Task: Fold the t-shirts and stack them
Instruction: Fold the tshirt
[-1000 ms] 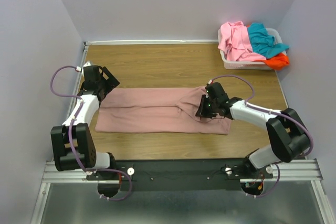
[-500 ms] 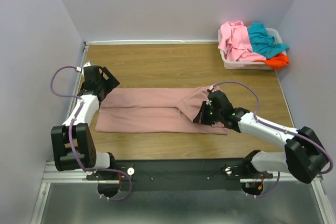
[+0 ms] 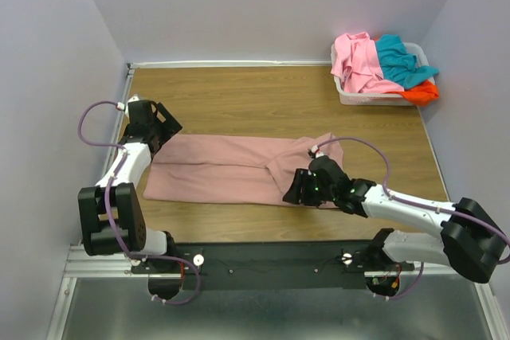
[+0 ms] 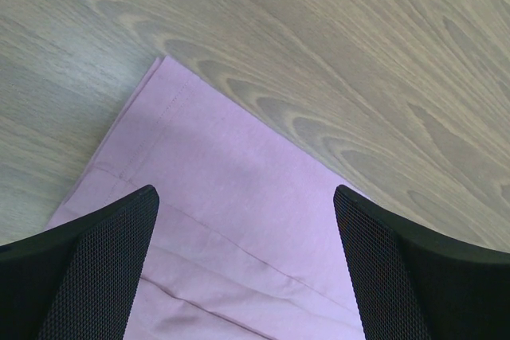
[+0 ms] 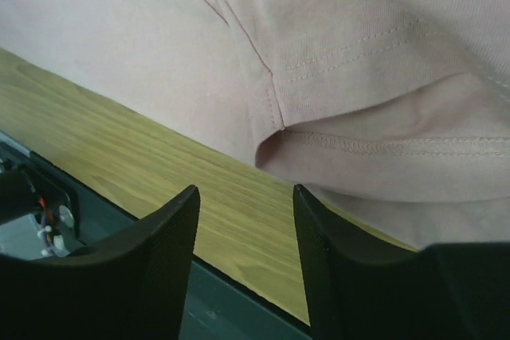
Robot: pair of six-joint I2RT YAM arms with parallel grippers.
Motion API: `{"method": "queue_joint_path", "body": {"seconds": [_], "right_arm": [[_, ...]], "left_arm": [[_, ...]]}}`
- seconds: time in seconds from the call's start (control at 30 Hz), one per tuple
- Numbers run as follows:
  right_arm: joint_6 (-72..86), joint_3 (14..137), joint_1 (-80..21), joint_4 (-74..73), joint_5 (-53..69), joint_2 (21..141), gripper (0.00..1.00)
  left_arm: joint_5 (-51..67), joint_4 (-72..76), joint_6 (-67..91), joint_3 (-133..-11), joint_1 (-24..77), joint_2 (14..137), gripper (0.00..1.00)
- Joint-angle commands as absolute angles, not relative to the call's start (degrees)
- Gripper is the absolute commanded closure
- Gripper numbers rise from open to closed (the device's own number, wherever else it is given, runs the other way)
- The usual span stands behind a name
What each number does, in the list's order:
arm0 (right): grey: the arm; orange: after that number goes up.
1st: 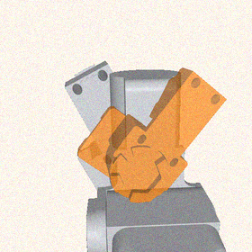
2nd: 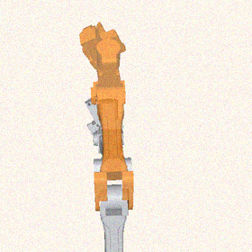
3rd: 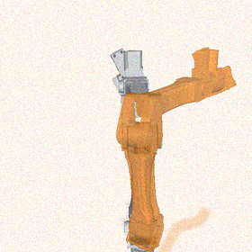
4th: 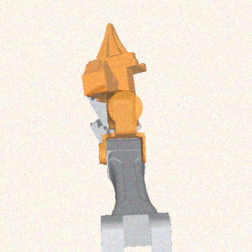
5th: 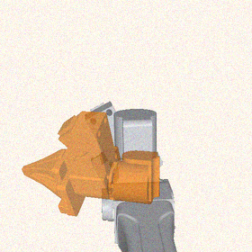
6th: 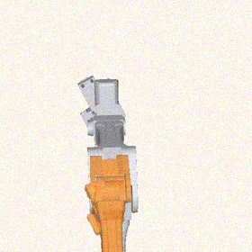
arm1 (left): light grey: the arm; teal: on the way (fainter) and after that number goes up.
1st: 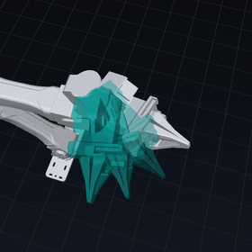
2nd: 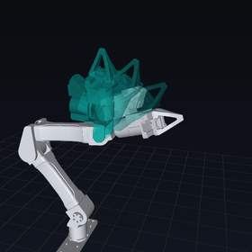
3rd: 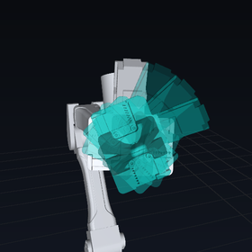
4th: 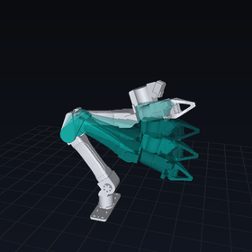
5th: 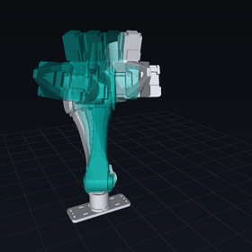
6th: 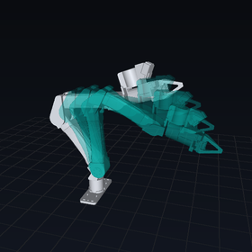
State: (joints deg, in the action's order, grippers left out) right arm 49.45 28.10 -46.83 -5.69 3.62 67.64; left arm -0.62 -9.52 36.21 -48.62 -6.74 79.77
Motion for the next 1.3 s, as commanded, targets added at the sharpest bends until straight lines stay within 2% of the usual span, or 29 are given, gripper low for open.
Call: {"method": "queue_joint_path", "body": {"seconds": [0.0,0.03,0.07,0.13,0.3,0.43,0.57,0.6,0.63,0.7,0.73,0.77,0.97,1.07,1.13,1.17,1.27], "right_arm": [[42.6,32.8,-47.3,-12.9,-2.8,63.9,0.38],[41.7,34.0,-47.2,-15.6,-6.2,63.3,0.36],[41.7,36.4,-47.2,-20.3,-13.5,62.9,0.29],[41.8,38.7,-45.9,-23.5,-18.3,62.1,0.22],[37.8,39.7,-35.5,-25.3,-14.9,63.9,0.21],[35.4,41.0,-32.9,-25.2,-11.6,70.6,0.22],[34.7,40.5,-32.6,-24.0,-8.3,77.0,0.32],[34.9,40.3,-32.4,-23.9,-8.6,77.9,0.38],[35.3,40.2,-32.0,-23.9,-8.9,78.7,0.54],[36.4,40.1,-31.8,-24.1,-9.6,78.2,0.70],[36.7,40.0,-31.7,-24.2,-9.7,77.4,0.81],[37.1,39.9,-31.7,-24.3,-9.8,76.5,0.84],[39.7,42.4,-31.8,-33.5,-6.1,67.4,0.96],[41.7,42.1,-31.8,-37.7,-1.5,64.9,0.97],[43.4,40.2,-31.8,-39.1,-0.8,63.9,0.95],[43.9,39.3,-31.8,-39.1,-0.9,63.1,0.90],[46.1,37.0,-31.8,-39.0,-2.5,63.4,0.85]], "left_arm": [[-0.5,-9.2,35.7,-49.1,-6.6,81.7,0.02],[-0.4,-9.1,35.3,-49.3,-6.7,82.2,0.02],[-0.3,-8.9,35.2,-49.7,-6.5,83.0,0.02],[-0.3,-8.6,34.5,-50.5,-6.2,84.5,0.02],[3.6,-7.1,33.4,-53.2,-6.1,90.9,0.02],[4.2,-6.4,32.8,-54.8,-6.0,95.4,0.02],[3.7,-6.2,32.3,-55.5,-6.0,99.0,0.02],[3.7,-6.1,32.3,-55.5,-6.1,100.1,0.02],[3.8,-6.0,32.3,-55.5,-6.0,100.4,0.02],[3.4,-6.2,32.3,-55.2,-6.1,100.8,0.02],[3.1,-6.2,32.3,-54.8,-6.1,100.7,0.02],[2.9,-6.2,32.3,-54.9,-6.1,100.6,0.02],[1.2,-7.0,32.5,-54.4,-6.1,99.0,0.02],[1.1,-7.1,32.7,-54.3,-6.2,98.5,0.02],[1.1,-7.1,32.7,-54.1,-6.2,98.3,0.02],[1.2,-7.0,32.7,-54.0,-6.1,98.3,0.02],[1.0,-7.6,32.5,-54.1,-6.1,98.1,0.02]]}}
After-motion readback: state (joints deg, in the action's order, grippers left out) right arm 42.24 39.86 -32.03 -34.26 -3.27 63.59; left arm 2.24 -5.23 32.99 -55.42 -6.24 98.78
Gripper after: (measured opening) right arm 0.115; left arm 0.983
